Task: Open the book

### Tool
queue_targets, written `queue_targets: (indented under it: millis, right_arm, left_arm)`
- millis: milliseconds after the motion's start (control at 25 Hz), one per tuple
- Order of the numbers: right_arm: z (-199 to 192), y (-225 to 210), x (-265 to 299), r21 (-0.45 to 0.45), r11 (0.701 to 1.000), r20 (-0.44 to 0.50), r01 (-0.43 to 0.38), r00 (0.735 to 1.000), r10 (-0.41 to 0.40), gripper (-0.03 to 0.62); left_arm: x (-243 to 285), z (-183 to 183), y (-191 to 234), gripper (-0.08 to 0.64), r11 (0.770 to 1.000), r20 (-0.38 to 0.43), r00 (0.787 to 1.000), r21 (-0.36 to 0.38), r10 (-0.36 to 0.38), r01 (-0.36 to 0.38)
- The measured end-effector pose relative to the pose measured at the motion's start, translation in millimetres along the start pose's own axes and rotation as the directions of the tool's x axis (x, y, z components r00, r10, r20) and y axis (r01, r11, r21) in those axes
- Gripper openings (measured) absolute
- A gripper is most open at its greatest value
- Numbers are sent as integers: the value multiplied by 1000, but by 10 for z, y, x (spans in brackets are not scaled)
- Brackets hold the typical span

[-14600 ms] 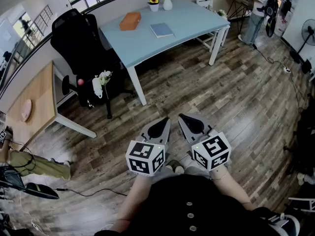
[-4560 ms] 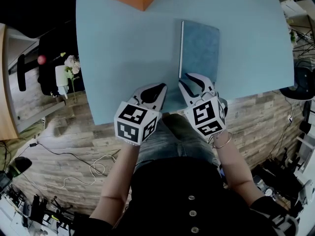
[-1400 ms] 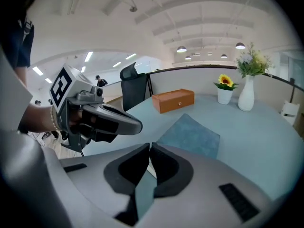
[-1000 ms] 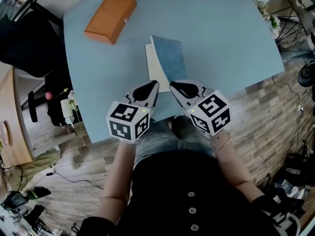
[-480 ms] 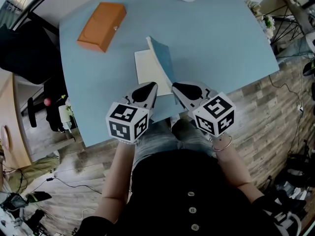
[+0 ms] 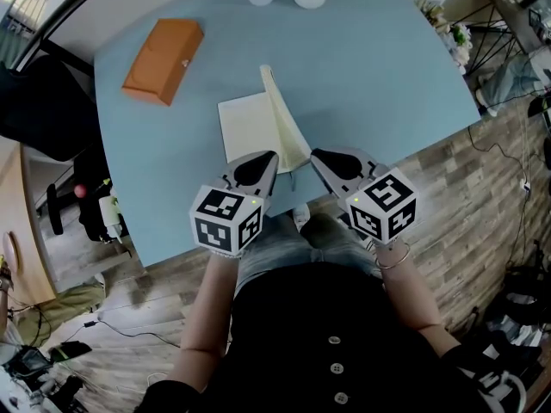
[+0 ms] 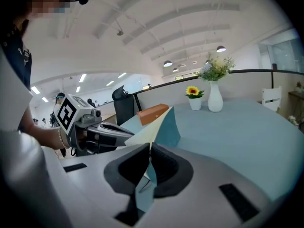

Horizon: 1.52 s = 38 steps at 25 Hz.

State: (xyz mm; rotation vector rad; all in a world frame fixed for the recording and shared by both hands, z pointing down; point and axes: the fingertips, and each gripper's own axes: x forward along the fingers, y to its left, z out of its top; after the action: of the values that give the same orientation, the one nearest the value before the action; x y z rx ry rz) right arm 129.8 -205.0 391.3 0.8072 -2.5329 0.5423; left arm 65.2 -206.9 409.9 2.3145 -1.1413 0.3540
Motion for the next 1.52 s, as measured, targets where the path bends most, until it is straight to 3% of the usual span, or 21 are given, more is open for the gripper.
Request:
queue_targets:
  millis: [680,1520]
  right_arm:
    - [-333,-480,-302,59,996,-21,62,998,-61,19]
    - [-860,-933,-298,145,982,-93,119,990,-107,20]
  left_arm:
    - [302,-50,-304,12,1000,-21,1000,2,7,-6]
    - [523,-404,-447,12,999,-110,994,-33,22,-26]
